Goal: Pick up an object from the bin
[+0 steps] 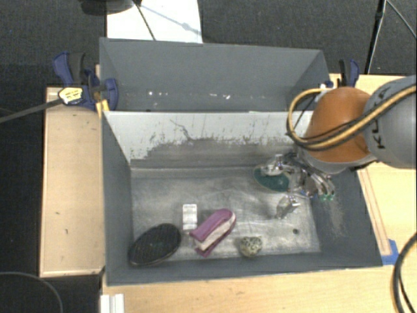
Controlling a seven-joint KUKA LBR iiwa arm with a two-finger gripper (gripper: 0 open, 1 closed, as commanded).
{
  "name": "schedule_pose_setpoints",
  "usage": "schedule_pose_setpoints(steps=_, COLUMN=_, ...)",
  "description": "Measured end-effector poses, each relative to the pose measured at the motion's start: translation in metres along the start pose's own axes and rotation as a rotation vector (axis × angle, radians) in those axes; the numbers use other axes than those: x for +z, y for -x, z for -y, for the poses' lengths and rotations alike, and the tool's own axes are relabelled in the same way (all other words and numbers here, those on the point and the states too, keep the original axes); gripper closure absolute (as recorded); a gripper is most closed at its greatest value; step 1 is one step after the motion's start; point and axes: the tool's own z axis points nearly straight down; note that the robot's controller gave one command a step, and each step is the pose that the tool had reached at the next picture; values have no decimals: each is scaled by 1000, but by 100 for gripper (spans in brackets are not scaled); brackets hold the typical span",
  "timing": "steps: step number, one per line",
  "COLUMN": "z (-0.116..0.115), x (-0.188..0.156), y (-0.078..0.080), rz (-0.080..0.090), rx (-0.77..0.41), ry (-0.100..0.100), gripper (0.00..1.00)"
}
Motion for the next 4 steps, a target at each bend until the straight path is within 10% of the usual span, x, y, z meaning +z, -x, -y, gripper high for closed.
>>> schedule_pose_setpoints(steps=1, z=47, x=7, y=8, rz=7, rx=267, ry=2, gripper=0)
schedule_pose_setpoints(steps=2, z=78, x=-26, y=-4, rz=-14, rx=297, ry=5, gripper=0)
schedule_pose_setpoints(steps=3, z=78, x=-43, y=-3, rz=-19, rx=504, ry=11, gripper=0)
schedule_pose_setpoints(steps=4, z=86, x=-31, y=4, rz=-13, rx=350, ry=4, gripper=0)
